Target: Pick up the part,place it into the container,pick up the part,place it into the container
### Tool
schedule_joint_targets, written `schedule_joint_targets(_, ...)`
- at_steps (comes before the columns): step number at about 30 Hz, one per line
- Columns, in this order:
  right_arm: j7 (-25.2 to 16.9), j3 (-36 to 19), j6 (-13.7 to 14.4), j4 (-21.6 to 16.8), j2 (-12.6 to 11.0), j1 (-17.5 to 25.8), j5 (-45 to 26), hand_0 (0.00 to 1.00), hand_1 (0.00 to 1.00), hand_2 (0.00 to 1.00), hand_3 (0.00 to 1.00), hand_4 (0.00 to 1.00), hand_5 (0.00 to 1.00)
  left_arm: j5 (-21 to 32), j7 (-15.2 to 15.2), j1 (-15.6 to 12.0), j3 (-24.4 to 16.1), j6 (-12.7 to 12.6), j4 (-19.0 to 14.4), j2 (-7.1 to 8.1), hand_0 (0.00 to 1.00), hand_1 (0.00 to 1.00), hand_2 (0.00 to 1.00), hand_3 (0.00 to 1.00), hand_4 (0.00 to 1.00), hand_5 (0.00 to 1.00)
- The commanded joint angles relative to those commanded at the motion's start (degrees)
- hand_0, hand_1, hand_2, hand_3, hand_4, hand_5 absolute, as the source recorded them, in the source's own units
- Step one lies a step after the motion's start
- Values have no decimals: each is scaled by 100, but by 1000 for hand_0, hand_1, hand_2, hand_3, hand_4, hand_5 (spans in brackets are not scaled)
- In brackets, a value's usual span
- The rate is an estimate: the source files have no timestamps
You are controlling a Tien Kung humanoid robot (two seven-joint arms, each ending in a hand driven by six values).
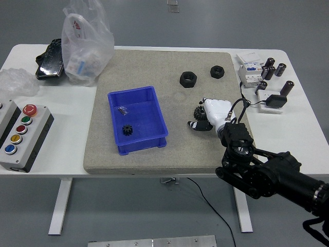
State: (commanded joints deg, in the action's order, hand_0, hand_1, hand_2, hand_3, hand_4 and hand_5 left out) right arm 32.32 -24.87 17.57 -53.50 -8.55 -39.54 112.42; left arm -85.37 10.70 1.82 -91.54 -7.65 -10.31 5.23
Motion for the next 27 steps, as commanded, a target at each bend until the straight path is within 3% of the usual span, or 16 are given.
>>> schedule_joint_targets(1, -10, 20, 3, 20, 3, 2, 7, 313, 507, 478, 565, 446, 197, -1, -4, 7, 4, 1, 0, 2, 651, 534, 534, 615, 706, 363)
schedule_joint_targets(2, -18, 35, 6, 35, 5, 6, 13, 304, 481, 397, 480, 323, 154, 0, -8, 13, 8, 2, 0, 3, 650, 535, 533, 615, 706, 363)
schedule_joint_targets(10, -36, -60, 106, -254, -129, 13, 171, 294, 467, 373, 457, 287, 131, 10, -24, 20, 25, 3, 0, -5, 650, 535, 534, 614, 707, 365)
schedule_joint_targets(18, 87, -219, 232, -1294, -344, -10, 551, 289, 456, 361, 447, 276, 129, 10, -16, 9, 13, -3, 0, -11, 650, 535, 533, 615, 708, 367)
schedule_joint_targets(25, -244, 231, 331, -2345, -225, -77, 535, 305, 464, 374, 450, 267, 107, 0, 11, -7, -1, -6, 0, -20, 650, 535, 533, 615, 708, 365)
schedule_joint_targets(26, -286, 309, 296, -2476, -202, -96, 554, 405, 501, 487, 491, 345, 53, 0, 13, -7, -1, -6, 0, -21, 650, 535, 534, 615, 708, 367)
schedule_joint_targets(27, -292, 375, 245, -2596, -183, -116, 606, 405, 501, 487, 491, 345, 53, 2, 15, -6, 0, -6, 0, -22, 650, 535, 534, 615, 708, 367)
